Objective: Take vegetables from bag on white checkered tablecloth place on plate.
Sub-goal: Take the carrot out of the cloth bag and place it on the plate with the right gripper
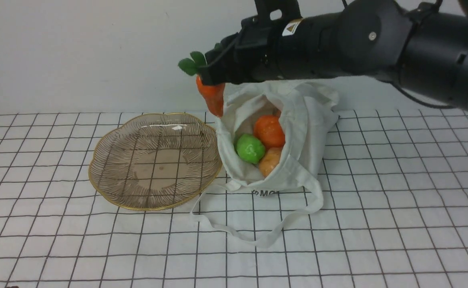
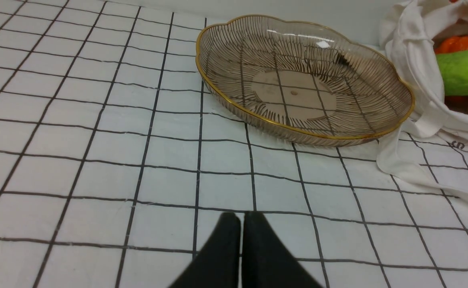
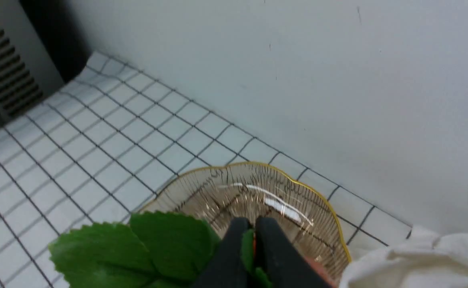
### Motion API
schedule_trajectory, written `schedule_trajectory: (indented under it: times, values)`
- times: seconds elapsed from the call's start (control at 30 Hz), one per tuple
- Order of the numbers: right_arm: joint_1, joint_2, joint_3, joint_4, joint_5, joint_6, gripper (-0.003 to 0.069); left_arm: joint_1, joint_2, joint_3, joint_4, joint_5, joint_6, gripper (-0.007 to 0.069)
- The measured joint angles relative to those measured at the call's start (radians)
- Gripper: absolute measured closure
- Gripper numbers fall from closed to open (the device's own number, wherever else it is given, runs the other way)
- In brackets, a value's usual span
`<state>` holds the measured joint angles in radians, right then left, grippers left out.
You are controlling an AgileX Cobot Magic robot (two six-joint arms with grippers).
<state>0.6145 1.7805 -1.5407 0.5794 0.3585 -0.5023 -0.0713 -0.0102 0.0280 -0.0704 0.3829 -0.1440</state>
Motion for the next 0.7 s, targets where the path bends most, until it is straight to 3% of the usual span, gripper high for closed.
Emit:
schedule_trajectory:
  times: [0.1,0.43,0.6,0.67,0.7]
  values:
    - [0.031,0.053,0.000,0.082,-0.085,-0.021,0.0669,0.000,0.000,0.000,0.001,0.000,0.000,0.0632]
    - [0.165,0.234,0.000,0.150,-0.397,-0.116,0.0640,0.000,0.000,0.000,0.001,0.000,0.000,0.0632]
    - [0.204,0.291,0.000,0.155,-0.471,-0.119,0.0480,0.000,0.000,0.000,0.001,0.000,0.000,0.0632]
    - [0.209,0.296,0.000,0.156,-0.463,-0.120,0.0393,0.000,0.000,0.000,0.001,0.000,0.000,0.0632]
    - [0.209,0.296,0.000,0.158,-0.445,-0.120,0.0313,0.000,0.000,0.000,0.001,0.000,0.001,0.0632]
